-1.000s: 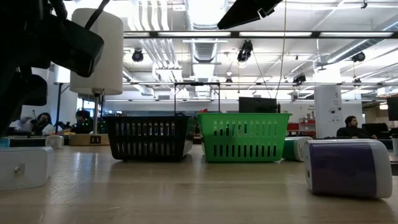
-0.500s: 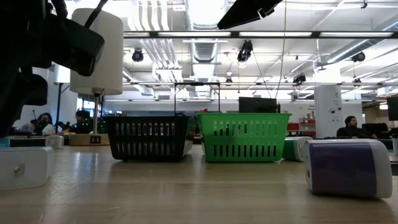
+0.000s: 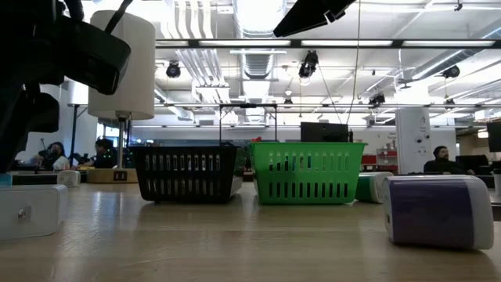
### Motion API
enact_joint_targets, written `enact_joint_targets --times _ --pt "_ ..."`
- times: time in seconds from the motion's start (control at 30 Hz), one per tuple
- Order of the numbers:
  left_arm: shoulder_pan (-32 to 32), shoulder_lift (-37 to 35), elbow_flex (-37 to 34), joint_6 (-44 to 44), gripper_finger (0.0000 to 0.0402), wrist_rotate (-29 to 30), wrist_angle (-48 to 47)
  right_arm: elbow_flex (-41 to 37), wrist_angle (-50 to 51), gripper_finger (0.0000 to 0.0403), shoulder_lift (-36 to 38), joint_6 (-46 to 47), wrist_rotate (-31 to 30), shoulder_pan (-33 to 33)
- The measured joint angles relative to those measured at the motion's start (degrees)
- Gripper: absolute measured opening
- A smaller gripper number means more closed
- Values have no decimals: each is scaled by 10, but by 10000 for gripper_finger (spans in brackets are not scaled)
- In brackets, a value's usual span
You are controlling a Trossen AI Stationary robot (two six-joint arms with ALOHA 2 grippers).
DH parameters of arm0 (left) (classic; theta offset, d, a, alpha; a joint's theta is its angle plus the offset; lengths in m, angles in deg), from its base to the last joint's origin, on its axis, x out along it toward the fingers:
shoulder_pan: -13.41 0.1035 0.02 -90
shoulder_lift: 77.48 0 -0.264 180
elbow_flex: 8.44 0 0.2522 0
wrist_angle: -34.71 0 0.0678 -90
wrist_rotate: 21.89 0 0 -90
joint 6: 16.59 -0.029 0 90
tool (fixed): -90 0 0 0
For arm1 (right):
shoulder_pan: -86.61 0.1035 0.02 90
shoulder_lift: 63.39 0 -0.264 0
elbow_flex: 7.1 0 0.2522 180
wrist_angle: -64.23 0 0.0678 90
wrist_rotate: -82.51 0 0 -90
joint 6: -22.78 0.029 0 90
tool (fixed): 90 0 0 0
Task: Pick & Place Office items
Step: Put the blue white charger adapter into the black bin
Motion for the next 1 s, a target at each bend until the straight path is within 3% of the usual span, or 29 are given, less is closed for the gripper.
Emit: enact_joint_targets --times 0.63,0.87,1.0 --pt "-3 52 -1 -14 202 -28 25 0 -2 260 0 0 1 0" --pt "-2 52 -1 -31 134 -27 25 0 -2 260 0 9 1 0" --pt "-2 52 -1 -57 133 -26 27 0 -2 260 0 9 1 0"
